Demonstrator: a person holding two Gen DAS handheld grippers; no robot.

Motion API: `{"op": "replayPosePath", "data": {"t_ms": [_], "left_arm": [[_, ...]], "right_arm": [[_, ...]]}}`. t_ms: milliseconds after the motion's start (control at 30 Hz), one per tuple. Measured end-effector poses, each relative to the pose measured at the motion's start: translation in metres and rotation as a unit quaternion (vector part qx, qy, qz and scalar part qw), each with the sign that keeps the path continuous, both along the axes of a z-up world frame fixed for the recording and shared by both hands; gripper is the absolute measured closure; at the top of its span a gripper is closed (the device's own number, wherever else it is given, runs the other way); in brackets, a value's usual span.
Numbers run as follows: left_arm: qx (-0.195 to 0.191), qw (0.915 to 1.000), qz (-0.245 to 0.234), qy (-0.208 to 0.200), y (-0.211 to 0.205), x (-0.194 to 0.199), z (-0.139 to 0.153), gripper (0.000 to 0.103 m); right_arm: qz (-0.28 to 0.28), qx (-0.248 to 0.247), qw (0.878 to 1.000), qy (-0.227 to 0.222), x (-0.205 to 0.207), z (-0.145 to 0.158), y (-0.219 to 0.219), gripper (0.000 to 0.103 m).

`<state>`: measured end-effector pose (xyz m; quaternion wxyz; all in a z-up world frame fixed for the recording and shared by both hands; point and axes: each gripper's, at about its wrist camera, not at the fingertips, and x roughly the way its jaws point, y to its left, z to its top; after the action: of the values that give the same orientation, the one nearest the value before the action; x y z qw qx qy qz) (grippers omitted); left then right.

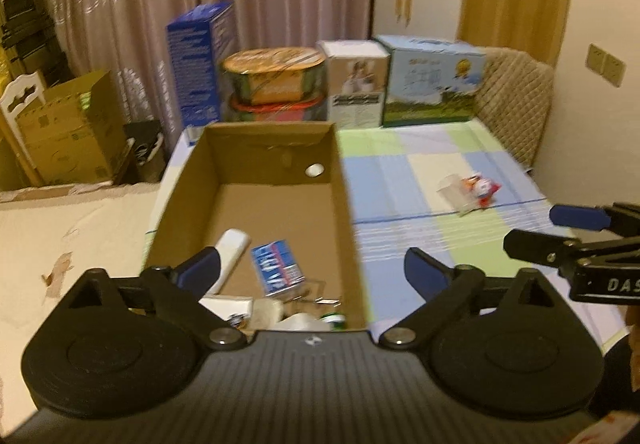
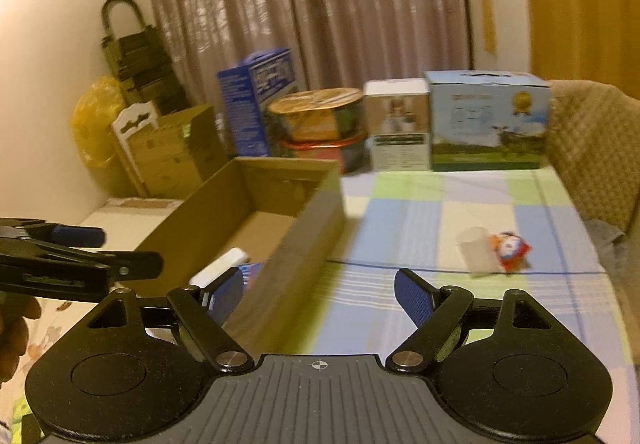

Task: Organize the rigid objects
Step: 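Move both open tools back toward the clear cup and red Doraemon figure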

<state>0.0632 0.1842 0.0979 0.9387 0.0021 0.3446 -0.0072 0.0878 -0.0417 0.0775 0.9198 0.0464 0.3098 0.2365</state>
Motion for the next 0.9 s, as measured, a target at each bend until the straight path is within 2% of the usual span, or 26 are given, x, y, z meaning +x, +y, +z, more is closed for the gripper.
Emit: {"op": "replayPosePath", "data": {"t_ms": [100,533,700,900], "left_arm": [[-0.009,0.9999,-0.013,-0.007,-0.018,0.002,0.004,0.001],[-0.024,0.9979,-0.059,-0.01,-0.091,0.027,-0.004,0.001],[-0.033,0.997,-0.07,0.0,-0.113,0.039,-0.015,0.001],[-0.025,0.9965,-0.078,0.012,-0.135,0.053,-0.03,0.001]], "right_arm": [[-0.02,-0.002,1.0,0.0,-0.004,0.0,-0.023,0.023],[-0.117,-0.008,0.993,0.014,-0.005,-0.011,-0.123,0.022],[-0.137,-0.005,0.99,0.039,0.004,-0.022,-0.147,0.022],[-0.143,-0.004,0.988,0.057,0.014,-0.036,-0.158,0.022]]}}
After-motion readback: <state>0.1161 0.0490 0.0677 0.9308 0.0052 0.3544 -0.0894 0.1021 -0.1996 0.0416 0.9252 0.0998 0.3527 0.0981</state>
